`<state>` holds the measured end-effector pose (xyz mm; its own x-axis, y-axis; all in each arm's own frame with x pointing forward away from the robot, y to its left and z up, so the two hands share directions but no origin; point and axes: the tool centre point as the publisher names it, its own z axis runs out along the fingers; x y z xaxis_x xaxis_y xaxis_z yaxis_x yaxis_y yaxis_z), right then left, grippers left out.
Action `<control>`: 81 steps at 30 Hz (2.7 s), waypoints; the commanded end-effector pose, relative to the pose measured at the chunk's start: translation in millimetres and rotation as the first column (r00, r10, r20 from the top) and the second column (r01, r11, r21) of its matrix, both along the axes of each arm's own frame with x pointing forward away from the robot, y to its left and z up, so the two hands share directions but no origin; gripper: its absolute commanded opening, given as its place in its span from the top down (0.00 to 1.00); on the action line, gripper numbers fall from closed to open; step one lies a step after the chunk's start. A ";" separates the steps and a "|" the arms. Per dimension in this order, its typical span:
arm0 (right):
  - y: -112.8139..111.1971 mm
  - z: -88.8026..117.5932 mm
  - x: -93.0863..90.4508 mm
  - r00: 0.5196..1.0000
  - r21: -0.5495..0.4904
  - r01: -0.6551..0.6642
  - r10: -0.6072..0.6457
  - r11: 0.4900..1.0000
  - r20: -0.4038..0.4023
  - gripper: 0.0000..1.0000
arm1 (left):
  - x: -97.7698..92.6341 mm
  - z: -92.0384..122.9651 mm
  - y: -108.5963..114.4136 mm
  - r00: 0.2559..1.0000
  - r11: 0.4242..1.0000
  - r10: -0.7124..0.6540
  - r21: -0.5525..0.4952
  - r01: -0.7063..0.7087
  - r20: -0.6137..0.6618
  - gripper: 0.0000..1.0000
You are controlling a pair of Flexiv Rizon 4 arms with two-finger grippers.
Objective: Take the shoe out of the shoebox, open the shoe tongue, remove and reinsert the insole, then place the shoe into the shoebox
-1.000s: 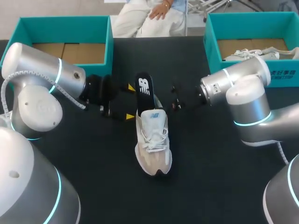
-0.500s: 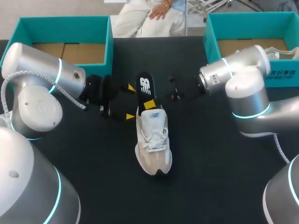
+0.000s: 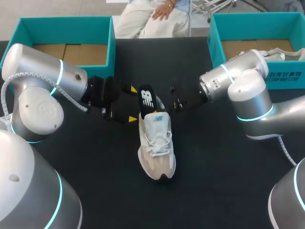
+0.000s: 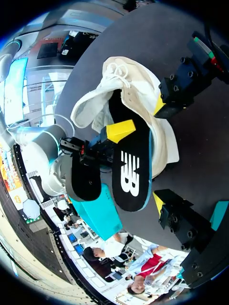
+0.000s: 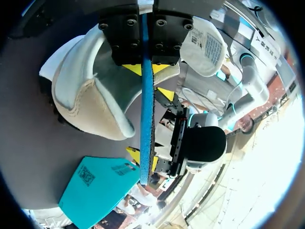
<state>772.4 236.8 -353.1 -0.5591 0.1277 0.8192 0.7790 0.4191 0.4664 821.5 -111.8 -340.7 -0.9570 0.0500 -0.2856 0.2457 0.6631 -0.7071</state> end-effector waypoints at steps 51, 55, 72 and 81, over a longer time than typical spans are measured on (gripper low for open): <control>-0.6 16.5 16.7 0.998 -0.113 -0.032 0.037 0.993 0.042 0.65 | -0.3 -0.2 -0.1 1.000 1.000 0.000 0.002 0.000 0.000 0.00; 1.5 14.0 28.3 0.997 -0.112 -0.044 0.050 0.993 0.052 0.68 | -0.3 -0.2 -0.1 1.000 1.000 0.000 0.002 0.000 0.000 0.00; -5.2 -5.4 -10.1 0.995 -0.150 -0.064 0.051 0.987 -0.089 1.00 | -0.3 -0.2 -0.1 1.000 1.000 0.000 0.002 0.000 0.000 0.00; -7.3 8.2 0.5 0.998 -0.176 -0.052 0.047 0.983 -0.035 0.67 | -0.3 -0.2 -0.1 1.000 1.000 0.000 0.002 0.000 0.000 0.00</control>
<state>774.1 231.5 -352.2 -0.5388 0.2300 0.8104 0.7683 0.5288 0.3607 821.5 -111.8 -340.7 -0.9571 0.0501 -0.2855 0.2456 0.6631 -0.7070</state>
